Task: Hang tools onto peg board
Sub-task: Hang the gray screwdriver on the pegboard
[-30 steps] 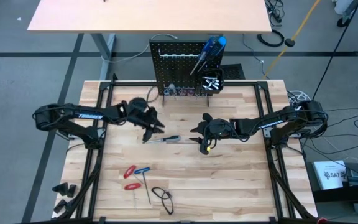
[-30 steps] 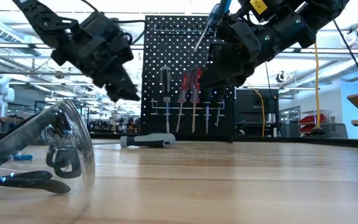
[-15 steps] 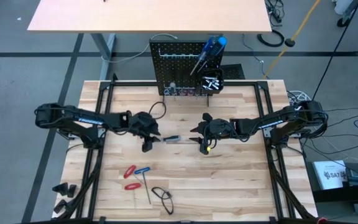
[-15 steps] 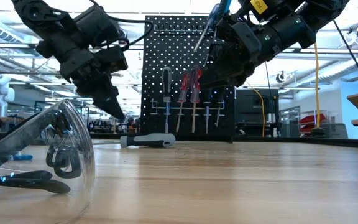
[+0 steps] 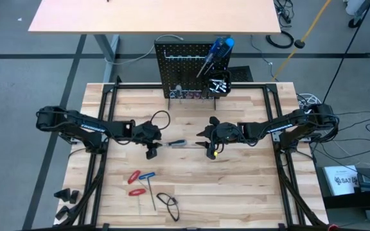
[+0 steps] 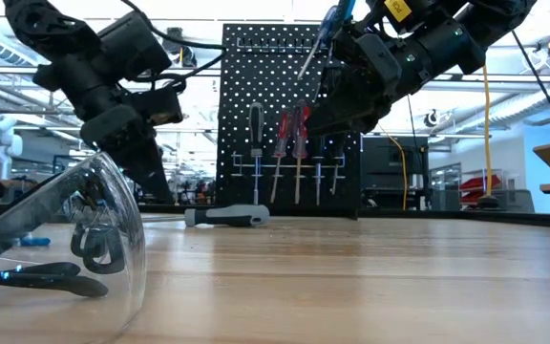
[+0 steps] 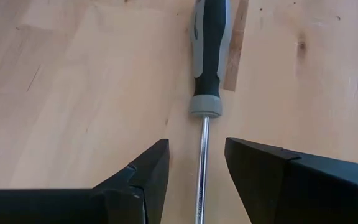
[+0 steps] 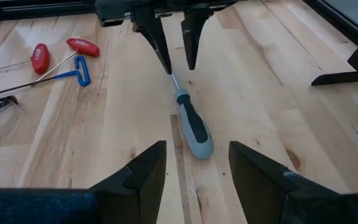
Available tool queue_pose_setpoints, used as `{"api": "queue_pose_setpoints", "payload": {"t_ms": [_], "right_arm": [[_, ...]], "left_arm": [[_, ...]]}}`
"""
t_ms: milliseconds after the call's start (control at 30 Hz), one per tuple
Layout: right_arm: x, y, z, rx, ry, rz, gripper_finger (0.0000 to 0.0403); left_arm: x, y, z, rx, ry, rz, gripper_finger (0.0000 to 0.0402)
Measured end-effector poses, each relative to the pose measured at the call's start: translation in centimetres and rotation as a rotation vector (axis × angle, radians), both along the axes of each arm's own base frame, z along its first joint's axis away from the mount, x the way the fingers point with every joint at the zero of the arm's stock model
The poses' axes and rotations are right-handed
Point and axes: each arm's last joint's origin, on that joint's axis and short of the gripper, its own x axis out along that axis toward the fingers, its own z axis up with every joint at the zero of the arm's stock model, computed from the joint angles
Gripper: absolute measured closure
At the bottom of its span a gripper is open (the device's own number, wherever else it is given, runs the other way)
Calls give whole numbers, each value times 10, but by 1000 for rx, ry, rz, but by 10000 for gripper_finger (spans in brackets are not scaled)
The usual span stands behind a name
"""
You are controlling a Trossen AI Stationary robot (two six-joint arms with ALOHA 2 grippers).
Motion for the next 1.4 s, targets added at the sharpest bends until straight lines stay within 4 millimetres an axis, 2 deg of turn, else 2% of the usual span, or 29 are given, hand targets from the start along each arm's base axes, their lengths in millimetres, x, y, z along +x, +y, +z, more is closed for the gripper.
{"api": "queue_pose_setpoints", "payload": {"t_ms": [300, 633, 767, 1033, 1267, 1400], "right_arm": [[0, 0, 0, 0, 0, 0, 236], [0, 0, 0, 0, -1, 0, 236], [0, 0, 0, 0, 0, 0, 236], [0, 0, 0, 0, 0, 0, 236], [0, 0, 0, 0, 0, 0, 236], [0, 0, 0, 0, 0, 0, 236]], "left_arm": [[2, -6, -2, 3, -3, -23, 238], [13, -12, -26, 18, 42, -11, 242], [14, -12, -32, 20, 60, -11, 276], [15, -12, -32, 29, 67, -44, 385], [12, -12, -23, 31, 22, -46, 388], [12, -10, -3, 58, -80, -68, 389]]}}
